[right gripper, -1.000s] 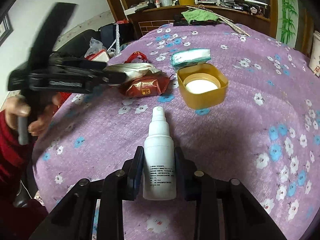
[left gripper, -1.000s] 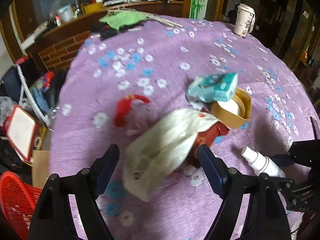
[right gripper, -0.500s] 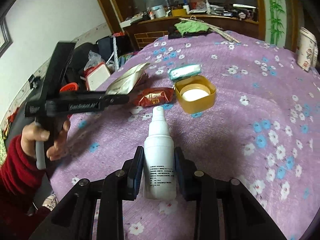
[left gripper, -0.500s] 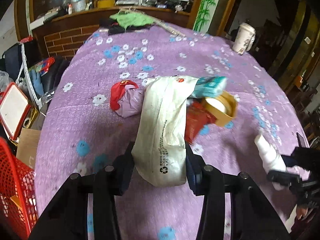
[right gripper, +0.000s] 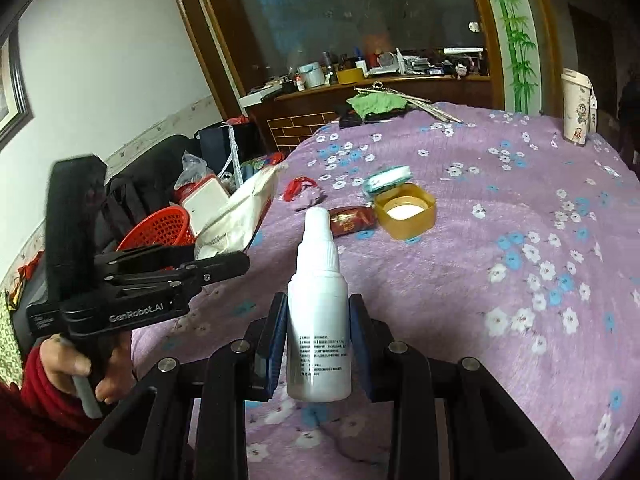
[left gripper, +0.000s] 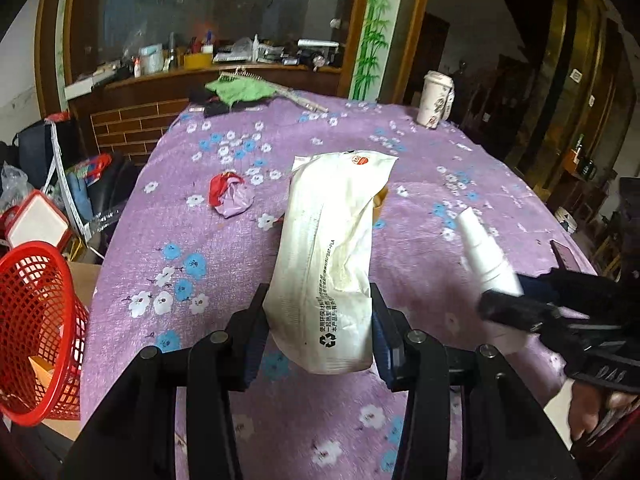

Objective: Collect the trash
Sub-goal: 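Hold the white packet in the left tool and spray bottle in the right tool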

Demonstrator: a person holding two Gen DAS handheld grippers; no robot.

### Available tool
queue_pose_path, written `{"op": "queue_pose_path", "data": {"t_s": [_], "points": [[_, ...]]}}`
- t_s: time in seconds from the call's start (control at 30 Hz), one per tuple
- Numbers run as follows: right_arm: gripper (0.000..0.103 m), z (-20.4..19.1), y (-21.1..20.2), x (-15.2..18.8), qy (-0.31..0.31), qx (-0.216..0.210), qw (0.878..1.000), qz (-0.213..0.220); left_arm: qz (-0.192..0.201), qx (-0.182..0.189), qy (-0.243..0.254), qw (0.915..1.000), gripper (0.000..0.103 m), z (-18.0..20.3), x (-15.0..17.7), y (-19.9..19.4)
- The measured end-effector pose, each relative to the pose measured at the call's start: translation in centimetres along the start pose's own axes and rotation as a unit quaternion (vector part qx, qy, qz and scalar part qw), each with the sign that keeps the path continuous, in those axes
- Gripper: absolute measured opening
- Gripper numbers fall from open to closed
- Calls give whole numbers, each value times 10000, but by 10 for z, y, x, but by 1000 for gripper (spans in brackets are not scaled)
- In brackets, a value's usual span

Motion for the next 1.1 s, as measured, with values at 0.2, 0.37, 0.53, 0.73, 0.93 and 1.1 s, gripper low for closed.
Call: {"op": "queue_pose_path", "data": {"t_s": [0.2,0.37,0.53,0.73,0.93,1.1], "points": [[33,-9,4,9,45,35,10000,-79,74,-54,70,9999,44,4,14,-10],[33,-15,4,13,87,34,9999,-103,49,-63,33,10000,44,-1,21,-11],[33,-17,6,12,75,17,9999,-94,-5,-135,-59,9999,44,-9,22,-9],[33,-19,14,15,85,-28,9998,-165,-48,-208,-113,9997,44,-16,23,-3],[33,-13,22,16,135,-56,9996,-227,-83,-299,-140,9994,44,-21,23,6],[33,-12,24,15,148,-84,9996,-221,-98,-438,-145,9989,44,-25,24,10]]}}
Point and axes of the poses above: each gripper's, at about its wrist camera, not at the fingertips, and y roughly the way its jaws point, z to its right, x to its underside, the point moved 6 cm from there along y, roughly the way its jaws point, and after that the axes turned 9 degrees about -y, right-handed, at the moved point
